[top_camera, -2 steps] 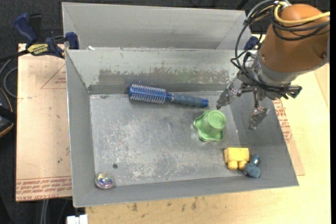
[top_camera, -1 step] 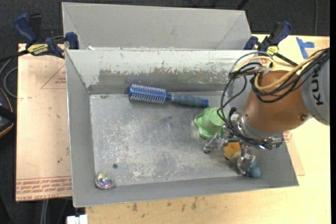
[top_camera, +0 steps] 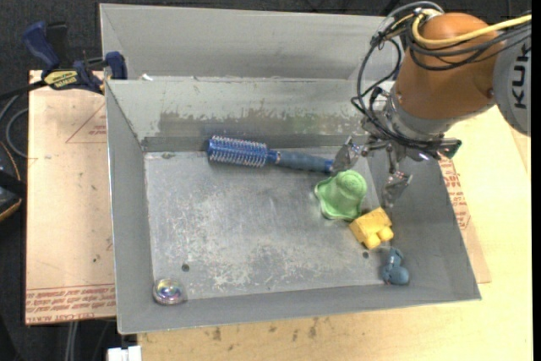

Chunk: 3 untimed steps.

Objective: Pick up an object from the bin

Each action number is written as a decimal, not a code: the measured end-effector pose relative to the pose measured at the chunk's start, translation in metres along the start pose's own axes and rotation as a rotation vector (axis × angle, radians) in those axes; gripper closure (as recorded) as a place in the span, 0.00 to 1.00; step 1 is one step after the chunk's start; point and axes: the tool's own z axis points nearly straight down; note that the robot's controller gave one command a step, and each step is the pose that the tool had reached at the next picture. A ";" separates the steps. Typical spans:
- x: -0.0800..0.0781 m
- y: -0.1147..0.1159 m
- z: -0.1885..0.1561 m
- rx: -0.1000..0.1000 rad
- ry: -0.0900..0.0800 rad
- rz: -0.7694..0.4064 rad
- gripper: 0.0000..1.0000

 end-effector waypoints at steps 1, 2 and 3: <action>0.012 0.000 0.054 0.002 -0.001 0.046 0.00; 0.057 0.083 0.008 -0.012 0.010 0.131 0.00; 0.030 -0.012 0.048 -0.005 0.005 0.220 0.00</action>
Offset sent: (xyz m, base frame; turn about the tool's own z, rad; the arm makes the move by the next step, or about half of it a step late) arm -0.0141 -0.0163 -0.0914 0.0589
